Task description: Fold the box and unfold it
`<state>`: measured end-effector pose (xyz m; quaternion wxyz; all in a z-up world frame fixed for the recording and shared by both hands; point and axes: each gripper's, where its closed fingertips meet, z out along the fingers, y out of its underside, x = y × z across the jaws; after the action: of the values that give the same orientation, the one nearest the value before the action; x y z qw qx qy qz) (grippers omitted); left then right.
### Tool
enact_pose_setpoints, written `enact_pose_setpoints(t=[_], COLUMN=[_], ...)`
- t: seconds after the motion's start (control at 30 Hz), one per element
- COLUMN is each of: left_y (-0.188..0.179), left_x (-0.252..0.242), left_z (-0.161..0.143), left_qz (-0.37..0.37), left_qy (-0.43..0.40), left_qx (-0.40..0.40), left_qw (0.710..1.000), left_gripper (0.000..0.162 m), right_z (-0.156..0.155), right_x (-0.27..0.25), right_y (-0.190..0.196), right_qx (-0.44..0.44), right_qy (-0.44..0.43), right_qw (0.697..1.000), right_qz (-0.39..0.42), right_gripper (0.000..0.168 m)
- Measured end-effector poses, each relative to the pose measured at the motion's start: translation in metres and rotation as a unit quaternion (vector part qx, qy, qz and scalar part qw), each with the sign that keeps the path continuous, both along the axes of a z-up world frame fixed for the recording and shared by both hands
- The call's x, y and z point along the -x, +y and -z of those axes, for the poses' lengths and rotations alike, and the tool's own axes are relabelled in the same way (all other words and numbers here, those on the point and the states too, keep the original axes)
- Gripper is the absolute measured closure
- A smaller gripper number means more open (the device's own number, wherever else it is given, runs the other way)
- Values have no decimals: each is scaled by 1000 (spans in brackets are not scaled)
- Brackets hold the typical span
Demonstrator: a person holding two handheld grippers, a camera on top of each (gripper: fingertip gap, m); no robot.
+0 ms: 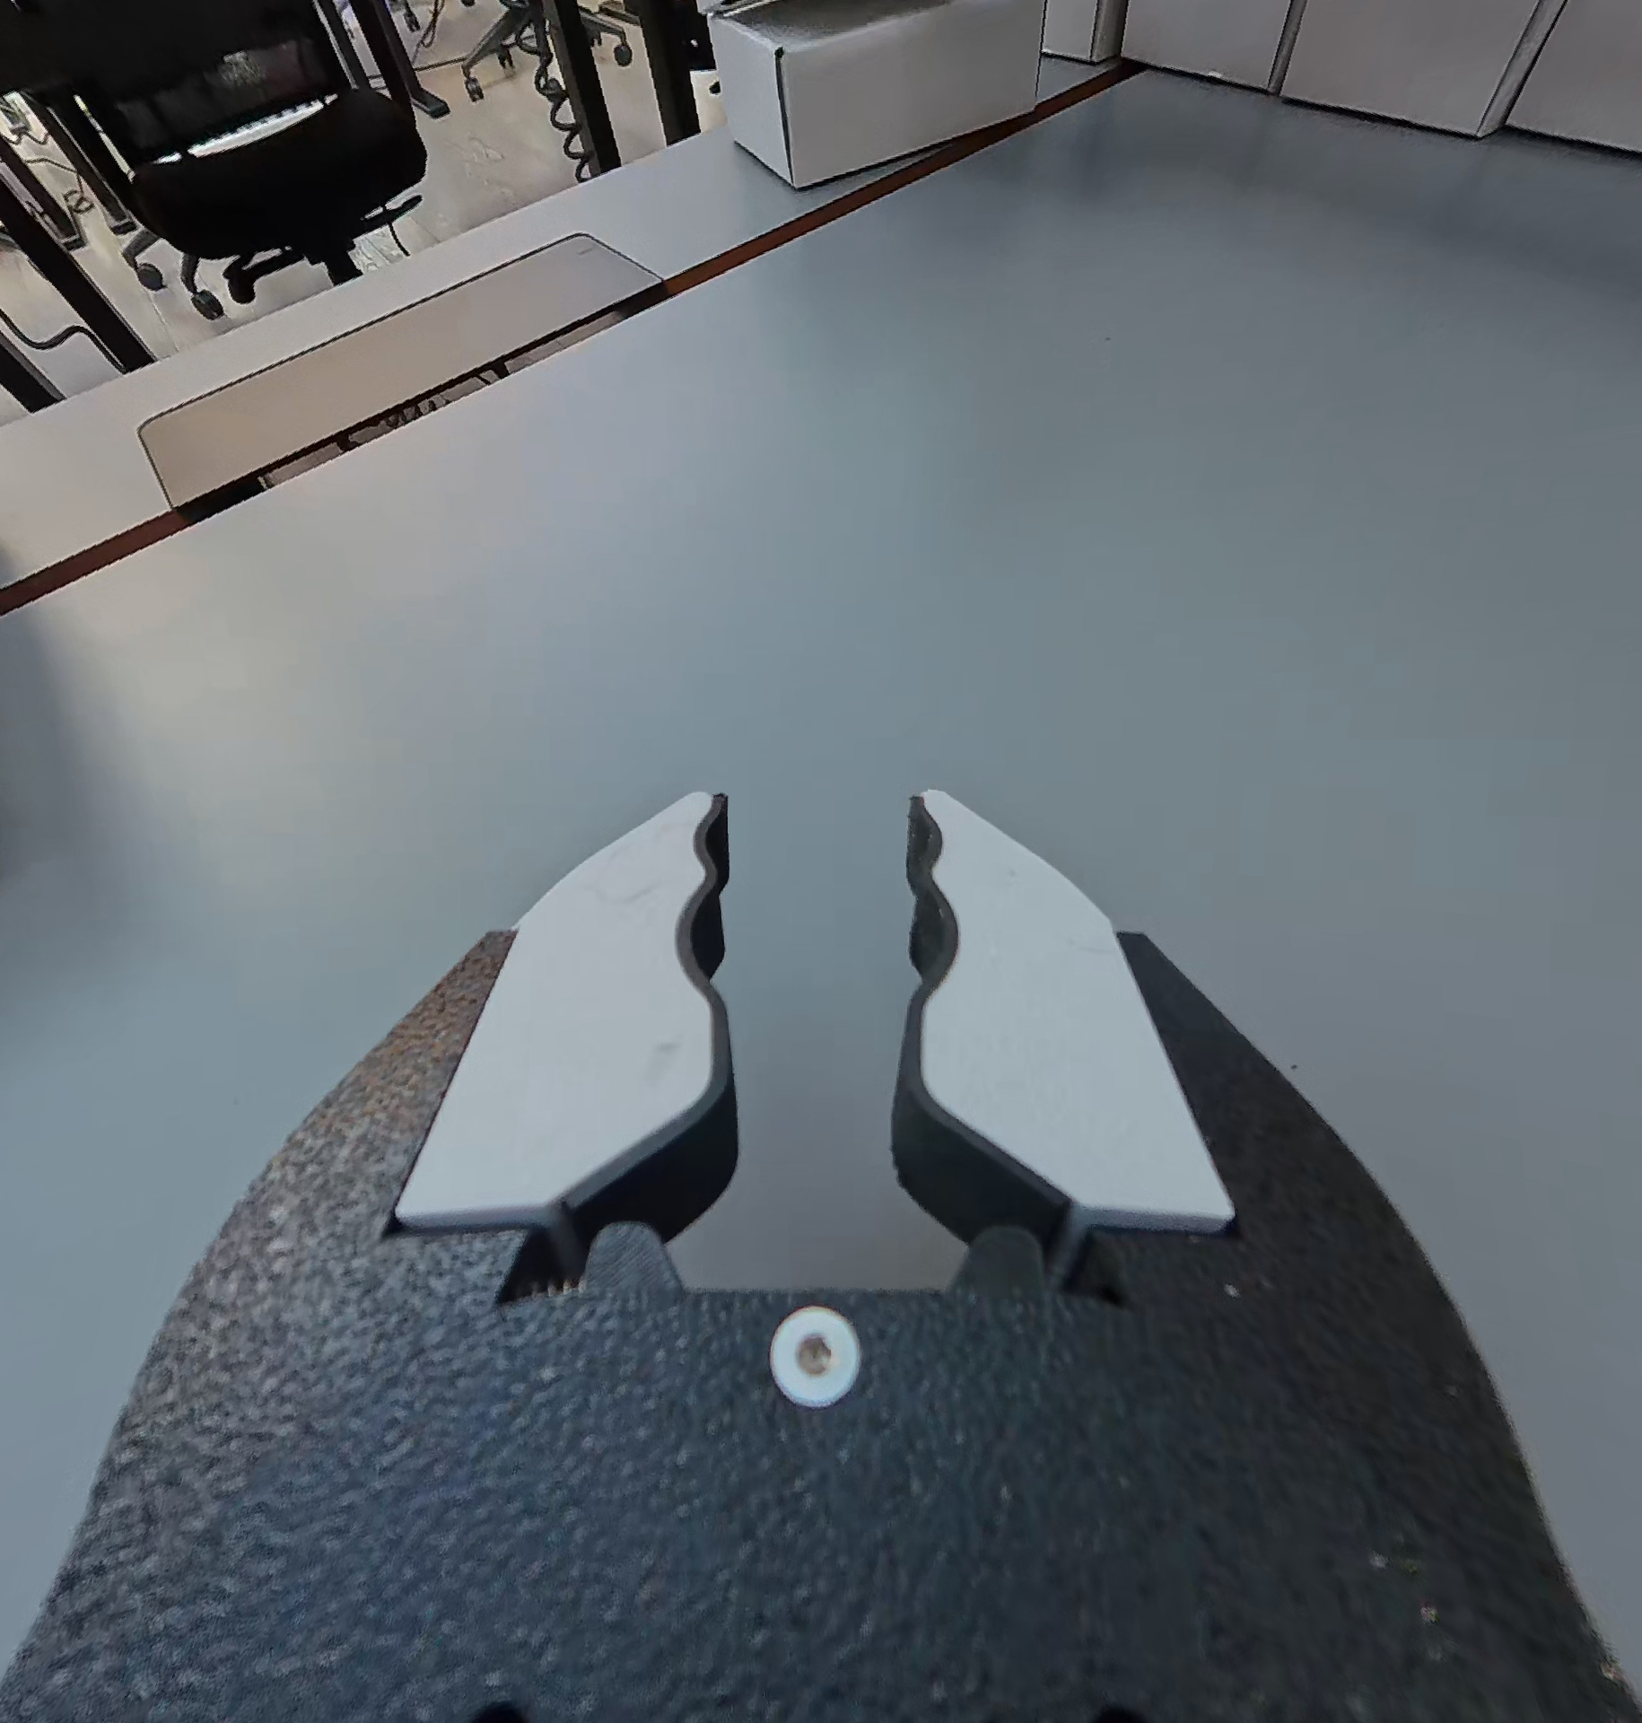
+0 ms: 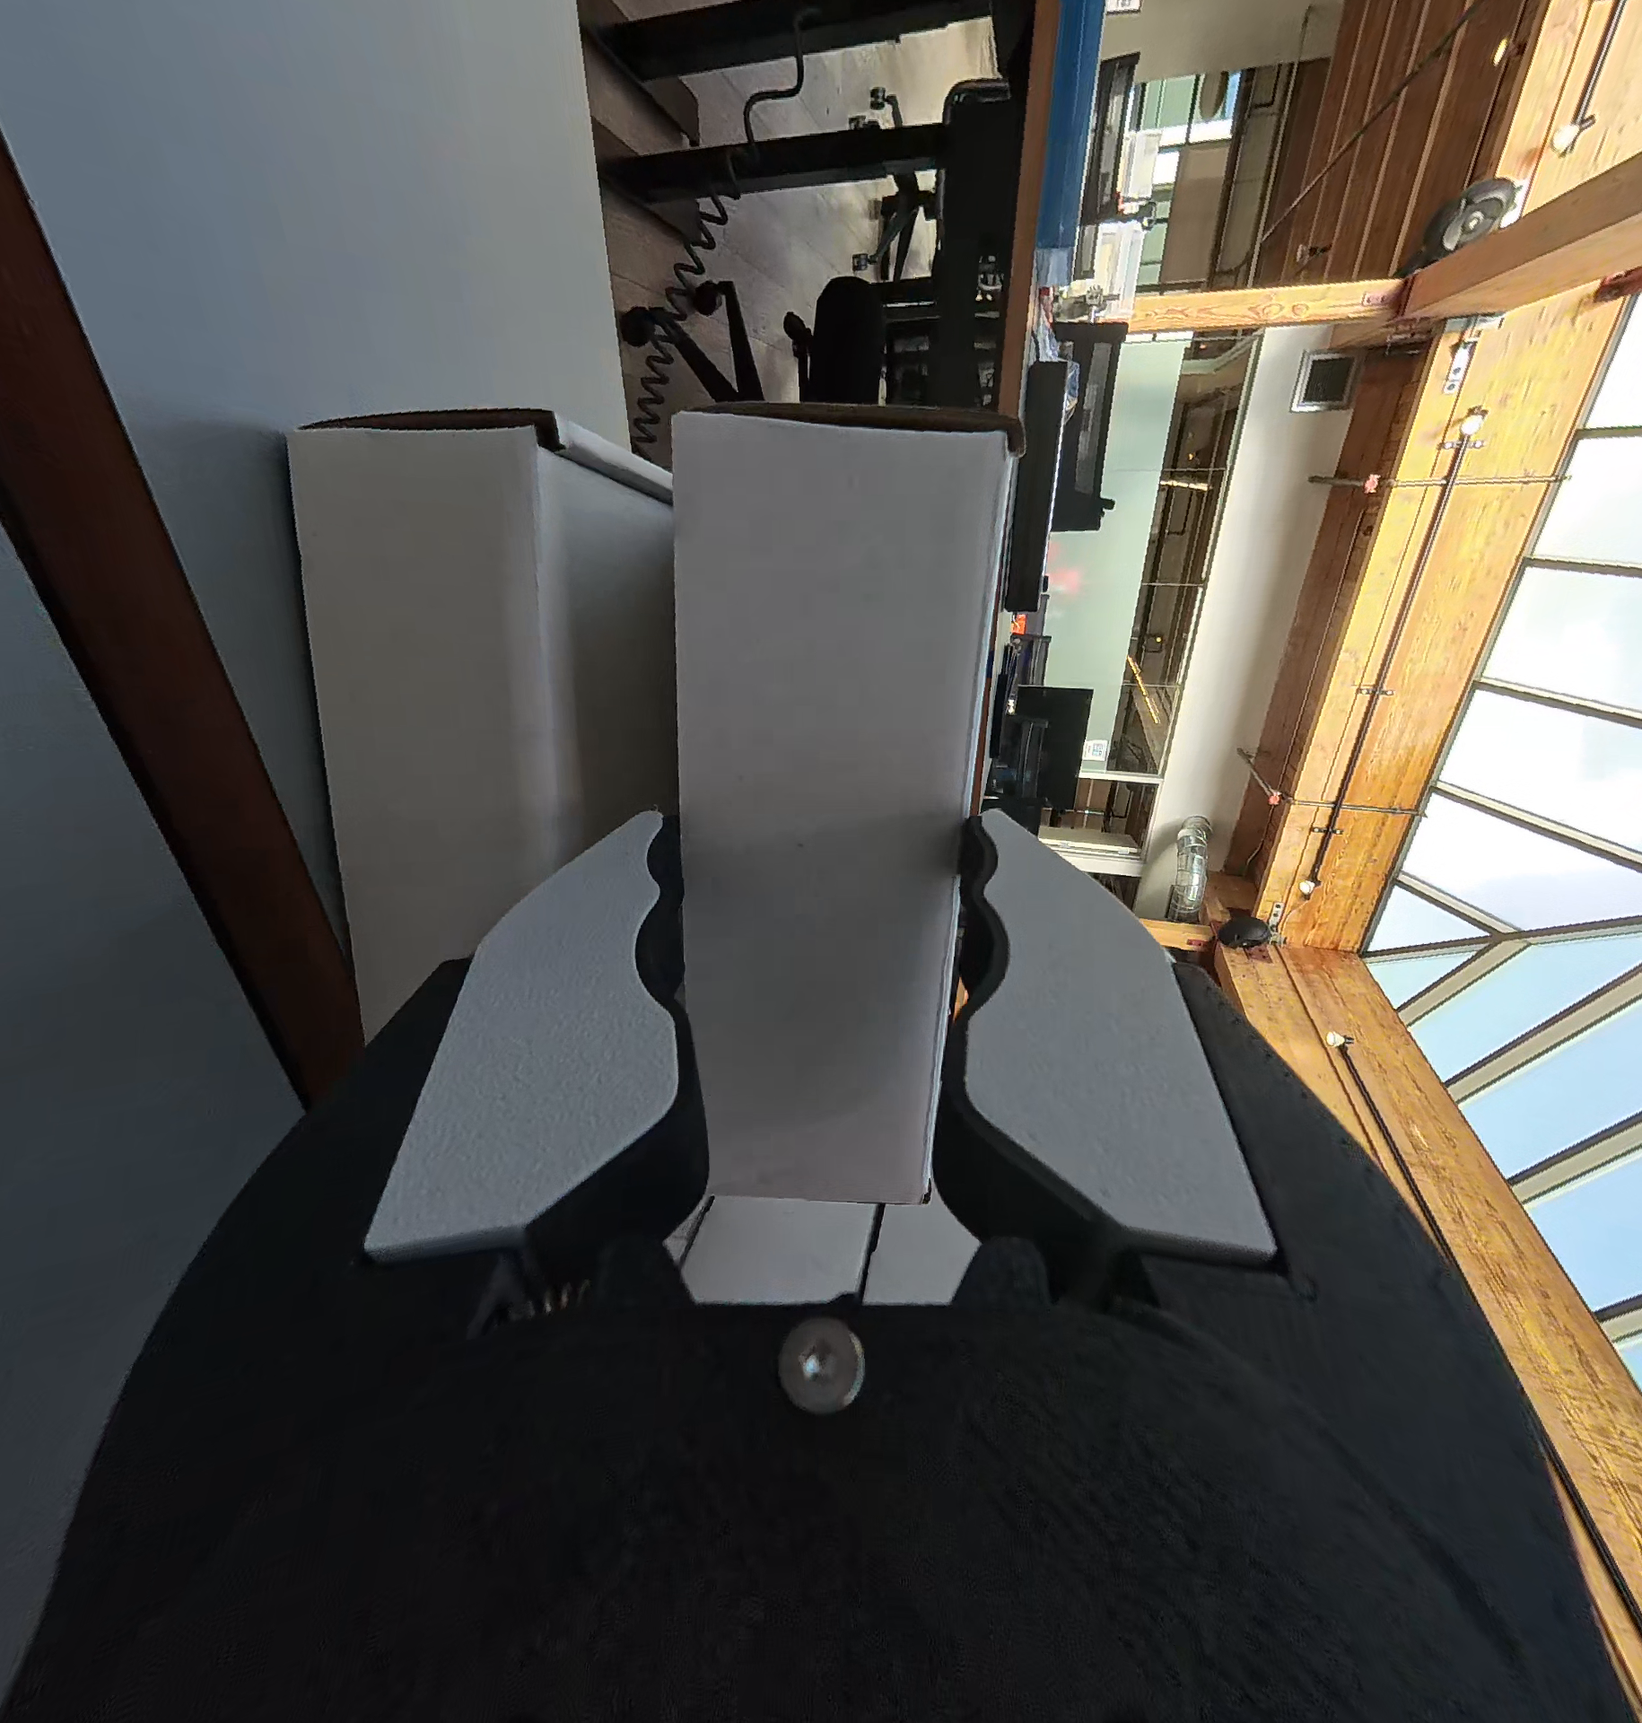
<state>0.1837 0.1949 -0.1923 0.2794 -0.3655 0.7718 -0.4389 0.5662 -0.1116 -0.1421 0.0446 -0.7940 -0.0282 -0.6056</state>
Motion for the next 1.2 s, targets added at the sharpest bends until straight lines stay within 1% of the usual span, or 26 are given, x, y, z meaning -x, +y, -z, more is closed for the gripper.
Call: enact_pose_setpoints(t=[0.07, 0.13, 0.23, 0.27, 0.47, 0.6, 0.7, 0.8, 0.9, 0.97, 1.03, 1.13, 1.2], left_y=[-2, -4, -4, -4, -3, -3, -3, -1, 0, -1, -4, -11, -19], left_x=[1, 1, 2, 3, 4, 5, 5, 5, 5, 7, 9, 14, 17], left_z=[0, -1, -3, -3, -6, -6, -7, -13, -27, -39, -53, -76, -86], left_qz=[4, 7, 8, 8, 9, 10, 9, 4, -1, -4, -5, -3, 4], left_qy=[1, 0, -2, -2, -1, 3, 3, 2, -6, -12, -16, -34, -42], left_qx=[4, 9, 13, 17, 30, 35, 40, 51, 85, 118, 155, 206, 222], left_qw=[1000, 1000, 1000, 1000, 999, 999, 999, 999, 996, 993, 988, 978, 974], left_gripper=[126, 126, 126, 126, 125, 123, 122, 119, 113, 107, 97, 81, 71], right_z=[2, 10, 16, 16, 18, 19, 10, -11, -23, -21, -15, -5, -3], right_x=[1, 4, 7, 7, 12, 17, 23, 36, 70, 100, 134, 183, 213], right_y=[3, 6, 6, 7, 10, 11, 14, 17, 26, 36, 52, 75, 97], right_qx=[-3, 2, 4, -3, -52, -87, -122, -186, -281, -334, -387, -465, -527], right_qy=[7, 35, 44, 45, 110, 149, 151, 130, 135, 157, 187, 228, 253], right_qw=[1000, 999, 999, 999, 993, 985, 980, 970, 940, 916, 890, 842, 800], right_qz=[1, -3, -6, -7, 0, 17, 39, 86, 138, 155, 151, 147, 133], right_gripper=[111, 113, 113, 116, 110, 104, 102, 97, 88, 79, 76, 69, 65])
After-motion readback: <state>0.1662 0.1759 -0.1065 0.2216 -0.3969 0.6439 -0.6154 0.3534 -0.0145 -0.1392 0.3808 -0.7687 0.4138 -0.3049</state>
